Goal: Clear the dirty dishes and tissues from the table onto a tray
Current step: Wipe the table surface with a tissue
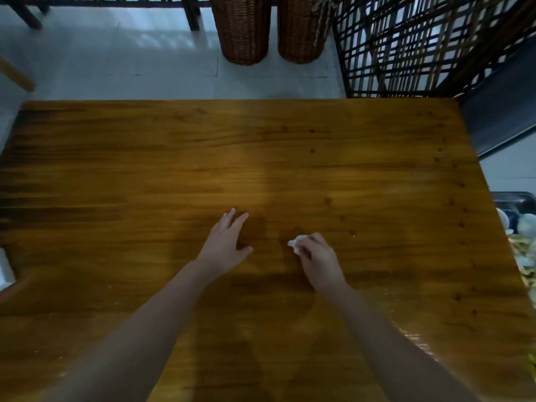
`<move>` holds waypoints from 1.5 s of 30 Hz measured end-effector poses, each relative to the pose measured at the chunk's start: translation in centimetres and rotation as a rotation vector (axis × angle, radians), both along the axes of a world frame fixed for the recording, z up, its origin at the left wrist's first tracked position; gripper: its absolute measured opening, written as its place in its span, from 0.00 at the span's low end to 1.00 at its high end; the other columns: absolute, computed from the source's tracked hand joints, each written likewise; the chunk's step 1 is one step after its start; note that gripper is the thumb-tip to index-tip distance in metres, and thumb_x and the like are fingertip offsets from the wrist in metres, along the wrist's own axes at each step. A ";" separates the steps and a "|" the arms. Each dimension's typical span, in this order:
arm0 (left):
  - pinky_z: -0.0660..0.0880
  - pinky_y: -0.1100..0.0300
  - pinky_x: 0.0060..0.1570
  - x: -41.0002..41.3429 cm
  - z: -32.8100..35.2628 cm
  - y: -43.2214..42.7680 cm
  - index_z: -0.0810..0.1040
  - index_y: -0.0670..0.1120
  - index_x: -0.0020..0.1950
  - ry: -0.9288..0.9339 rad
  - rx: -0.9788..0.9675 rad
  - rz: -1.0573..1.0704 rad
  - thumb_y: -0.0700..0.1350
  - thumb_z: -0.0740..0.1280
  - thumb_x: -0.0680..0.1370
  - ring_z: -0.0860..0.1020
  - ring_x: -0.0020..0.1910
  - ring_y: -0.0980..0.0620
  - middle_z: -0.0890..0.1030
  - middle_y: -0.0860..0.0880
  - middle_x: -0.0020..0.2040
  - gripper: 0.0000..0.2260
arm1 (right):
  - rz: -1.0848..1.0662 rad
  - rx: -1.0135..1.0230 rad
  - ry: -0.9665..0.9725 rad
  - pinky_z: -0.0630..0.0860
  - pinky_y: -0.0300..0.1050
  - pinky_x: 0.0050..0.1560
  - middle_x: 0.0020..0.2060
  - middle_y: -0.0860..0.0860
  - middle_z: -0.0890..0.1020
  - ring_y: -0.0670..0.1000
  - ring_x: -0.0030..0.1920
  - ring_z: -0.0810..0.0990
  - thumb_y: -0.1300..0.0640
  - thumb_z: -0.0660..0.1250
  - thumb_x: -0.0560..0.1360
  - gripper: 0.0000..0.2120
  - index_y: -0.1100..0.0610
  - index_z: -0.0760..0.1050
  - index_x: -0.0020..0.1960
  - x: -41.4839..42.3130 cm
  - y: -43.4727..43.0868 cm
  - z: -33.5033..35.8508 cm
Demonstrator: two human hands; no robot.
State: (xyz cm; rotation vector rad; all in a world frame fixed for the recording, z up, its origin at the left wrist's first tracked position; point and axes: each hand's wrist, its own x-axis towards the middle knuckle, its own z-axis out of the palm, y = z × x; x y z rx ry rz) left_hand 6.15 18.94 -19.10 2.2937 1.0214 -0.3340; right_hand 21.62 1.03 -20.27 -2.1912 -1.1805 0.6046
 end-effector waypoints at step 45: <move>0.51 0.48 0.74 6.6 0.2 4.3 0.50 0.54 0.79 0.021 0.103 -0.070 0.53 0.69 0.76 0.46 0.78 0.45 0.47 0.47 0.79 0.38 | -0.285 0.038 -0.038 0.68 0.29 0.43 0.50 0.53 0.74 0.47 0.45 0.74 0.67 0.62 0.77 0.08 0.63 0.79 0.51 8.3 3.9 -0.3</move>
